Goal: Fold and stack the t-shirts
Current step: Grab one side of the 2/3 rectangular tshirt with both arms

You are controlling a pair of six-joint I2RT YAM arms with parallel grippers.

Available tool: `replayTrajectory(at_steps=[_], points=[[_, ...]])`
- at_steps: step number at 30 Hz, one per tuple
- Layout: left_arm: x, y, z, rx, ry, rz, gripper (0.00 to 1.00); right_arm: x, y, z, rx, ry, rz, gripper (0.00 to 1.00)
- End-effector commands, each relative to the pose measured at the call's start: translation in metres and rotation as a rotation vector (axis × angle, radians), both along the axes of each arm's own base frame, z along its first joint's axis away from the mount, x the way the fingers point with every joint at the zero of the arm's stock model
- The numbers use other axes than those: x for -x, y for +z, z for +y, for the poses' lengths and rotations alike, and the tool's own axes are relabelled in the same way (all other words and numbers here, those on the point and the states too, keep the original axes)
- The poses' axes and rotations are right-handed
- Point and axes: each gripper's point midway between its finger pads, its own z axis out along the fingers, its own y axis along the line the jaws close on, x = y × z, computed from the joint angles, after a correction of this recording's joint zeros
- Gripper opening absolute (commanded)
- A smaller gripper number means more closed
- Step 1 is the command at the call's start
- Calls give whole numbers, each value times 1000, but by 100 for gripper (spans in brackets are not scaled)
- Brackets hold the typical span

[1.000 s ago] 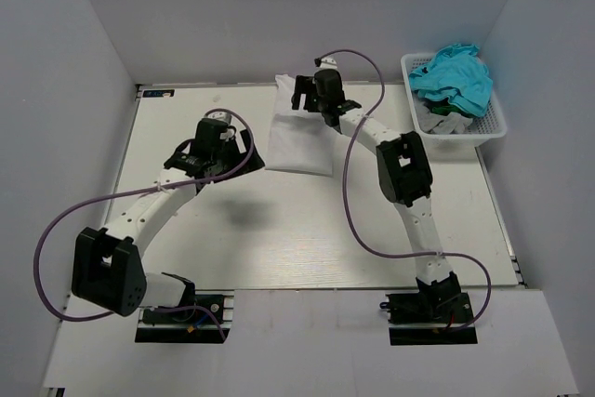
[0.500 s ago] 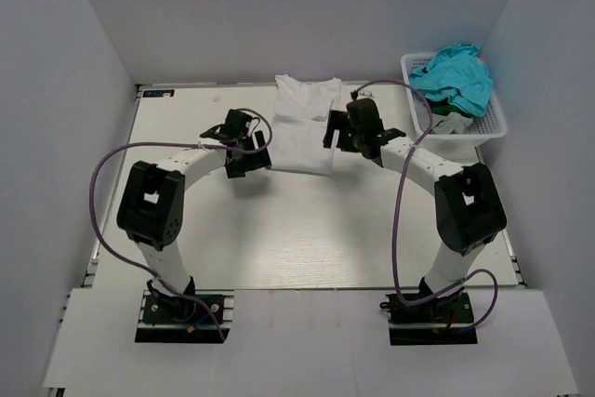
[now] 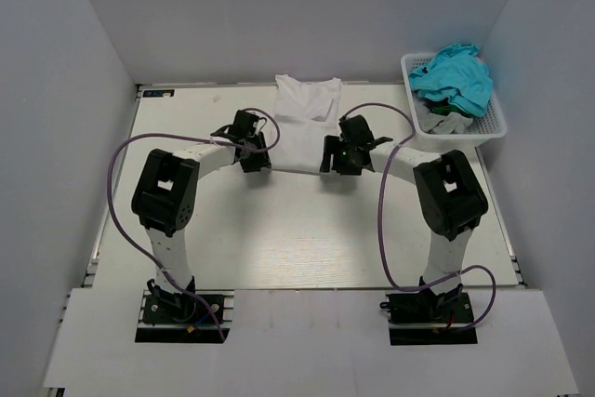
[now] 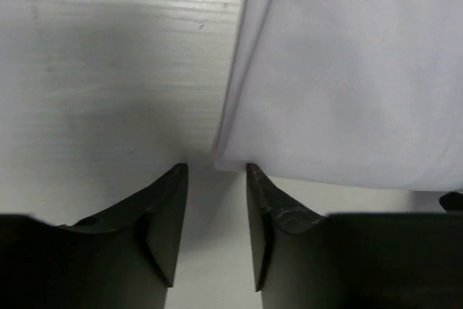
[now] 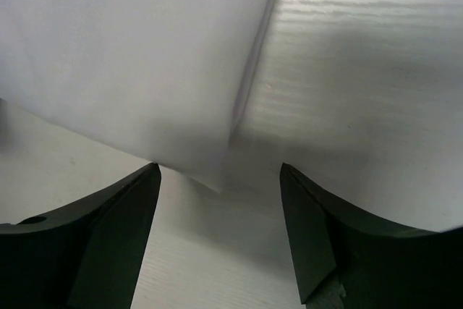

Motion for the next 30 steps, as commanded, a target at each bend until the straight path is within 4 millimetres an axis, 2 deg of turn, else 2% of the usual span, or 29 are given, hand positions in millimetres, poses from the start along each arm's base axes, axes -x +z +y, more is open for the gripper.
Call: replayTrajectory(at_steps=[1,3,5,6,7,9,10,12,13,14,16,17,18,19,20,21,22,23,24,25,26,27,28,29,30], points=[[-1,-5,-18,41,-51,-8,47,0,-12,16,-60,39,48,72],[3,-13,-23,48,-67,7,37,0,-16,18,-63,45,55,70],[4,-17,-27,46,-76,13,31,0,-21,19,-65,39,62,60],[6,-22,-29,33,-79,20,21,-1,-24,20,-67,42,57,49],[3,-23,-30,33,-79,20,15,-1,-23,22,-71,49,55,42],[-3,-21,-31,28,-75,11,0,-6,-20,24,-73,48,47,25],[-3,-20,-29,19,-69,15,0,-4,-18,23,-68,51,55,12],[-4,-16,-29,17,-78,4,0,-2,-15,22,-66,58,49,4],[-3,-6,-29,27,-79,-23,0,0,-13,21,-64,64,45,1],[-3,0,-29,36,-79,-44,0,-2,1,20,-74,62,16,0],[5,8,-28,42,-80,-90,0,8,0,17,-68,77,9,0],[6,15,-25,42,-74,-113,0,10,13,14,-78,77,-15,0],[10,36,-27,59,-72,-155,0,11,17,13,-77,87,-25,0],[18,36,-21,55,-58,-152,0,19,17,11,-70,95,-7,0],[25,42,-23,58,-67,-158,0,23,30,13,-89,115,-25,0],[33,55,-19,69,-67,-183,0,28,33,14,-99,151,-28,0],[43,60,-22,85,-74,-177,0,44,37,16,-112,190,-15,0],[52,64,-22,110,-77,-166,0,51,40,18,-125,218,-11,0],[67,64,-25,129,-90,-143,0,59,53,20,-144,261,-33,0],[78,82,-31,169,-124,-168,0,75,53,17,-134,275,-9,0],[94,87,-35,216,-158,-131,0,89,53,14,-123,290,29,0],[110,90,-40,244,-184,-103,0,105,65,11,-135,317,36,0],[121,99,-43,268,-213,-96,0,114,68,10,-131,329,51,0],[140,113,-41,295,-240,-71,0,134,63,0,-112,334,121,0],[153,118,-42,304,-260,-53,0,148,81,1,-155,359,109,0]])
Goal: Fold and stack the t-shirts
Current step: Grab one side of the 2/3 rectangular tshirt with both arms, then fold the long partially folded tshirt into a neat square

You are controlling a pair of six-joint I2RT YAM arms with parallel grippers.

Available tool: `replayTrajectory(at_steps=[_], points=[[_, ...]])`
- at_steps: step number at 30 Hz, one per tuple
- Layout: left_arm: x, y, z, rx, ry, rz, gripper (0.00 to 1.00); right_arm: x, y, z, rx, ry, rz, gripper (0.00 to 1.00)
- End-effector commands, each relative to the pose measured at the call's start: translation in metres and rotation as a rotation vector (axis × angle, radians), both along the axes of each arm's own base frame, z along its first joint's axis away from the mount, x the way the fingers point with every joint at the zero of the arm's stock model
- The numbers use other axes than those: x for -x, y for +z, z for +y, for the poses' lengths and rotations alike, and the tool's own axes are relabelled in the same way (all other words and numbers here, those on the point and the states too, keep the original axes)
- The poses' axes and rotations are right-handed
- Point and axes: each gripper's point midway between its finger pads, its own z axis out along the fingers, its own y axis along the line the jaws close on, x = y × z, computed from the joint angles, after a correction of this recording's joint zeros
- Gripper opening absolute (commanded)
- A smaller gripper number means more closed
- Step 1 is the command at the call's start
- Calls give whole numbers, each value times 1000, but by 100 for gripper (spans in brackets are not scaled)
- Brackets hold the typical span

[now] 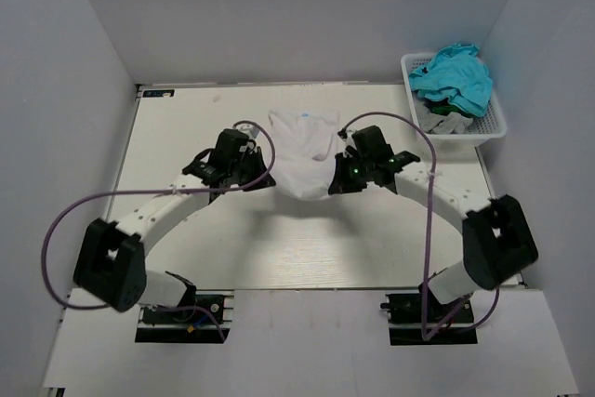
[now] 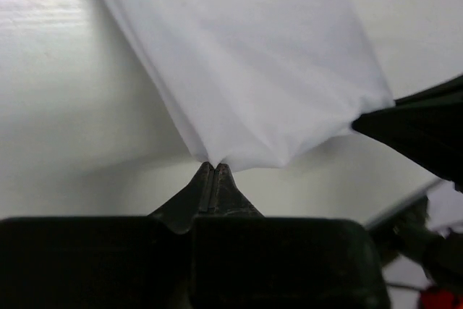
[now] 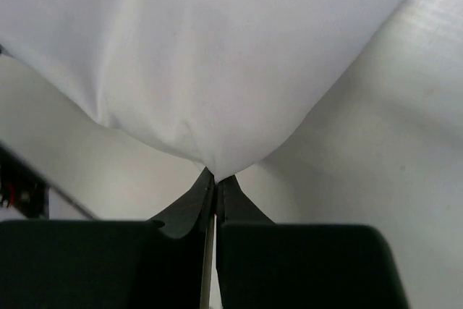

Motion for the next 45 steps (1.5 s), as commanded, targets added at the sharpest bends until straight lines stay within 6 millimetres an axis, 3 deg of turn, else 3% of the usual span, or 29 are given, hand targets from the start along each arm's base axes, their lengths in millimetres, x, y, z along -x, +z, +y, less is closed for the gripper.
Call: replayTrajectory(at_steps=[1,5,8,10,13,17,21,25,28,31,38,39,45], points=[[59,33,-1,73,-101,91,0,65,16,-12,-11,112,124,0],[73,65,9,59,-110,74,0,93,59,-12,-111,162,135,0],[79,88,10,65,-127,73,0,98,84,-10,-153,174,135,0],[79,98,10,62,-126,77,0,97,90,-11,-158,168,138,0],[68,97,15,32,-88,71,0,93,91,-12,-159,152,148,0],[35,94,26,-28,59,41,0,83,81,-7,-189,153,212,0],[1,86,34,-95,189,8,0,58,76,-6,-237,148,225,0],[-38,104,38,-88,306,-114,0,28,90,-1,-293,153,195,0],[-63,119,44,-88,387,-185,0,8,86,-2,-310,131,219,0],[-78,126,39,-90,389,-205,0,0,86,-3,-357,134,249,0],[-112,113,23,-119,360,-222,0,-34,77,-16,-358,81,248,0],[-120,104,19,-133,352,-217,0,-38,75,-16,-360,76,255,0],[-169,94,0,-131,341,-271,0,-68,58,-26,-412,30,283,0]])
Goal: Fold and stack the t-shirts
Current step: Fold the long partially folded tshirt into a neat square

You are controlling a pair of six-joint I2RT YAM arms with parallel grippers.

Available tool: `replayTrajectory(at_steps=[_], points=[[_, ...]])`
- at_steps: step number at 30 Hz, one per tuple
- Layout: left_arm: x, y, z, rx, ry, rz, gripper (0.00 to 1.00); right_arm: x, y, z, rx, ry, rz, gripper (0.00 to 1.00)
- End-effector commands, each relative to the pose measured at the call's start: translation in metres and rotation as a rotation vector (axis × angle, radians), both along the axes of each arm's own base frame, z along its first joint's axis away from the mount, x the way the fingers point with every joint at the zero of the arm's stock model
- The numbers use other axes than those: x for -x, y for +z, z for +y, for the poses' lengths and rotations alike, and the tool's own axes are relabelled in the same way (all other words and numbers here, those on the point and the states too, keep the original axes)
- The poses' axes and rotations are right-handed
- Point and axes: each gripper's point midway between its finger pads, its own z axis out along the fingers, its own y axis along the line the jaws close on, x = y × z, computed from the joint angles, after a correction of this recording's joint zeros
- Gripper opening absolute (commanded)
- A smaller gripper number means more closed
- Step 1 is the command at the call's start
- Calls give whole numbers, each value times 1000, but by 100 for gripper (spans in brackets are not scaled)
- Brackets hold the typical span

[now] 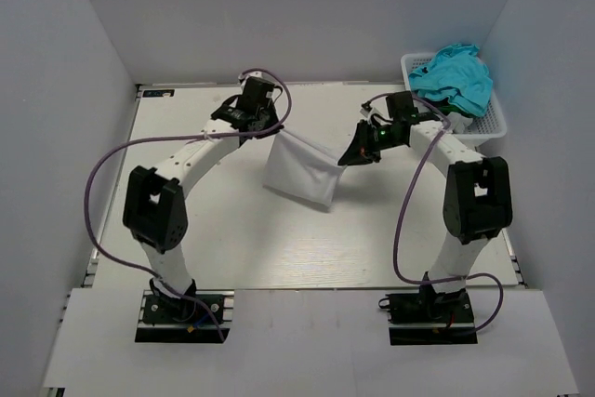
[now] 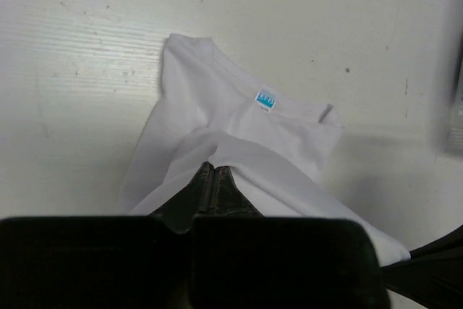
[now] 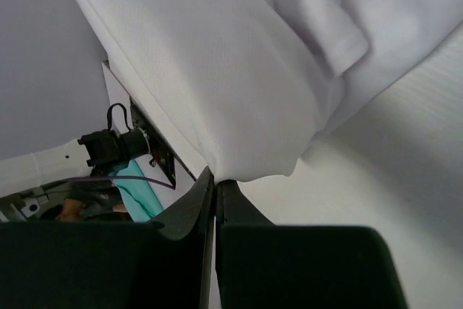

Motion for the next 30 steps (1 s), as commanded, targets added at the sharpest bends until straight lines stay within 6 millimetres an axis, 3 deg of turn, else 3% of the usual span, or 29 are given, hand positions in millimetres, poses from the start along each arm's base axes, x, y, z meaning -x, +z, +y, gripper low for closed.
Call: replayTrajectory(at_steps=[1,2,3,5,6,7,8,9,10,11,12,13,16,18,19,21,23,26,30], points=[[-50,10,2,-11,42,-109,0,-31,0,-5,-32,-22,-31,0],[-58,3,0,-21,49,-102,0,-37,-6,-7,-12,-38,-29,0],[-72,7,0,-13,61,-118,0,-46,-8,-12,-5,-56,-41,0],[-89,-8,-2,-21,71,-104,0,-71,-23,-17,18,-86,-47,0],[-102,-21,-9,-19,76,-92,0,-91,-21,-14,8,-99,-96,0],[-108,-27,-11,-21,76,-89,0,-101,-25,-19,17,-121,-91,13],[-113,-33,-11,-23,101,-81,0,-112,-25,-18,14,-126,-115,37],[-125,-39,-9,-29,118,-82,0,-131,-43,-21,45,-162,-100,90],[-130,-41,-6,-40,143,-82,2,-148,-31,-20,42,-172,-141,90],[-127,-49,-5,-55,148,-43,19,-159,-20,-19,35,-168,-168,90],[-134,-34,-9,-42,148,-65,89,-163,-28,-18,51,-173,-163,90],[-137,-35,-3,-56,151,-54,100,-165,-22,-16,51,-170,-183,90],[-128,-35,1,-73,150,-23,100,-170,-3,-24,95,-206,-272,90],[-118,-25,1,-45,133,-40,100,-159,-1,-29,108,-215,-288,90],[-113,-22,-1,-28,117,-43,100,-155,23,-29,97,-223,-347,90],[-104,-21,-2,-2,97,-55,100,-140,10,-25,94,-205,-332,90],[-97,-2,-11,36,66,-91,100,-129,20,-18,60,-184,-343,90],[-94,1,-30,68,-22,-125,100,-125,25,-4,26,-165,-352,90],[-102,-16,-43,63,-80,-78,100,-132,38,14,-82,-160,-382,90]])
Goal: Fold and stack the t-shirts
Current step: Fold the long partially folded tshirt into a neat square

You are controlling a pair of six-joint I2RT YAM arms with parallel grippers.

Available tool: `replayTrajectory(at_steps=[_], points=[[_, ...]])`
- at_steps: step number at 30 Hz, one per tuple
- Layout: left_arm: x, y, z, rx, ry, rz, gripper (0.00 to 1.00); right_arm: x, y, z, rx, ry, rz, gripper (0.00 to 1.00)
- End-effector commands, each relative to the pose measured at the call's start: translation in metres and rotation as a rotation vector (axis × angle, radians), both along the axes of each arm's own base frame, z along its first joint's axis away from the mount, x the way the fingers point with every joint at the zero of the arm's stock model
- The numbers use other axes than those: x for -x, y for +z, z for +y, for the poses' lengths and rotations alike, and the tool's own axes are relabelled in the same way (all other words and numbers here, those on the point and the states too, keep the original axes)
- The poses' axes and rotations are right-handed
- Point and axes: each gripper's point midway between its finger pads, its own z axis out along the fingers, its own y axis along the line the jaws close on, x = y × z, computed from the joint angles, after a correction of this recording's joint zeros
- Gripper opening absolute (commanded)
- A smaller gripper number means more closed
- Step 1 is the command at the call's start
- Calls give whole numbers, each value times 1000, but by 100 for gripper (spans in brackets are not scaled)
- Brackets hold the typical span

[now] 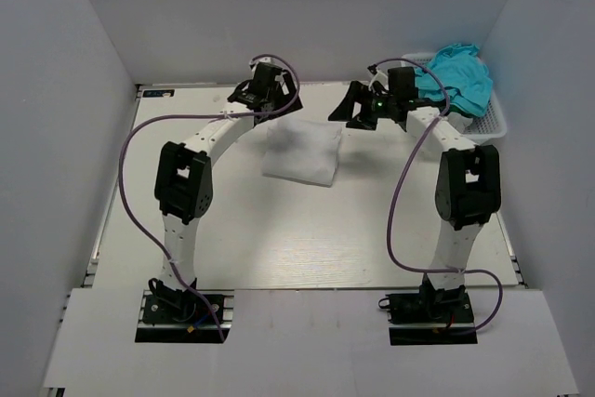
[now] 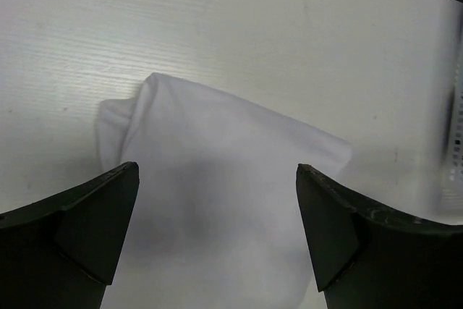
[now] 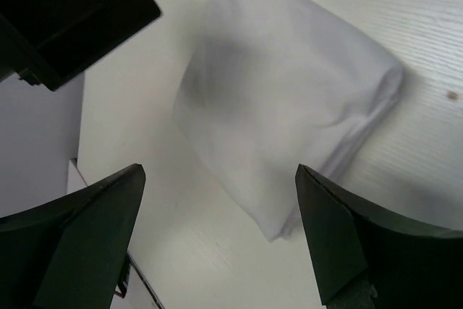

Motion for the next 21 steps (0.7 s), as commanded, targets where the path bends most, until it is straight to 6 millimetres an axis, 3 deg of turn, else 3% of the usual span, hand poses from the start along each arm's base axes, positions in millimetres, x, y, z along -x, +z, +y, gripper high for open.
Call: replayTrajectory(at_steps=[1,3,4,7,8,10,11,12,13,14,15,17,18,21], points=[[-5,14,-30,57,-147,-38,100,-10,21,20,-115,32,-92,90],[-5,15,-44,108,-207,-49,100,-19,12,25,-153,18,-75,90],[-5,4,-54,147,-243,-41,100,-27,17,27,-176,6,-100,90],[-4,-21,-56,157,-225,21,100,-44,-12,29,-195,-46,-36,90],[-4,-42,-49,151,-185,80,100,-48,-17,30,-205,-66,-20,90],[-6,-53,-37,132,-144,106,100,-58,-44,29,-201,-109,21,90],[-8,-63,-28,122,-108,123,100,-64,-45,27,-208,-123,23,90],[-10,-71,-19,84,-65,122,100,-65,-71,27,-196,-131,73,90],[-7,-81,-12,60,-44,135,100,-70,-74,32,-198,-137,79,90],[-6,-85,-8,43,-29,139,100,-75,-75,33,-201,-138,72,90],[-9,-90,4,12,0,137,100,-78,-96,34,-188,-143,116,90],[-10,-96,17,-13,35,147,100,-85,-101,33,-185,-158,128,90],[-4,-106,20,-26,52,184,100,-81,-117,31,-162,-173,185,90],[-3,-116,34,-30,86,251,100,-77,-132,27,-121,-194,212,90]])
